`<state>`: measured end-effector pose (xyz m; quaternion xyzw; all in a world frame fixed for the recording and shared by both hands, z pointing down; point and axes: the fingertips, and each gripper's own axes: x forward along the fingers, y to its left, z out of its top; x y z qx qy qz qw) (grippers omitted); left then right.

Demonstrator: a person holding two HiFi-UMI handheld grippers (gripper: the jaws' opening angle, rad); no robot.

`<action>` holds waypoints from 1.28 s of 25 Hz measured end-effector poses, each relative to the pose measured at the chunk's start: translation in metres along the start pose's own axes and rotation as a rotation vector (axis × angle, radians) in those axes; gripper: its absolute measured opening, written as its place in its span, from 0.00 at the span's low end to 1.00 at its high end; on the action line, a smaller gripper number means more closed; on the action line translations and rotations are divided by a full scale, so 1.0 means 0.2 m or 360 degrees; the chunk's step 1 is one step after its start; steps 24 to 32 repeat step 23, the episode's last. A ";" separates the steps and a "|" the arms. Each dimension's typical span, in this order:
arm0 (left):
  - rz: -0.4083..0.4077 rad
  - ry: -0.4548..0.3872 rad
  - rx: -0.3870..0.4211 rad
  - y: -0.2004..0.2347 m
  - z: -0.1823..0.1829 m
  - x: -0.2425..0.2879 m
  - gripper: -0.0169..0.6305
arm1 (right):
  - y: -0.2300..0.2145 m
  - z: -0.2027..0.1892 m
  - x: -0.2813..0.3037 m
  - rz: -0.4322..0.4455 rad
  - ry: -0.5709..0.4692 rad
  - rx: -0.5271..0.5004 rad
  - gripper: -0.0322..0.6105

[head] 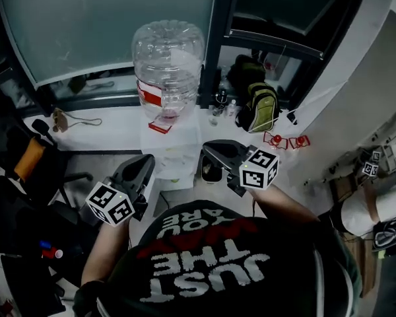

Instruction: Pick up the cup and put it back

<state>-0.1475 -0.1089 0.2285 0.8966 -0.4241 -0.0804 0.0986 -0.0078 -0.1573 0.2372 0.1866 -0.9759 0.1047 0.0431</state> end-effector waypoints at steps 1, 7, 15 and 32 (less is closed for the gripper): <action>-0.0003 0.0006 0.0002 0.00 -0.01 0.00 0.04 | 0.00 0.00 0.00 0.0001 0.0002 -0.0011 0.10; 0.0002 0.0037 -0.0009 0.01 -0.03 0.01 0.04 | -0.01 -0.01 0.02 0.0025 0.0018 -0.0042 0.10; 0.0022 0.0063 -0.0015 0.03 -0.05 0.00 0.04 | -0.01 -0.02 0.02 0.0053 0.0005 -0.0046 0.10; 0.0006 0.0079 -0.0018 0.01 -0.07 0.00 0.04 | 0.00 -0.04 0.00 0.0035 0.0010 -0.0047 0.10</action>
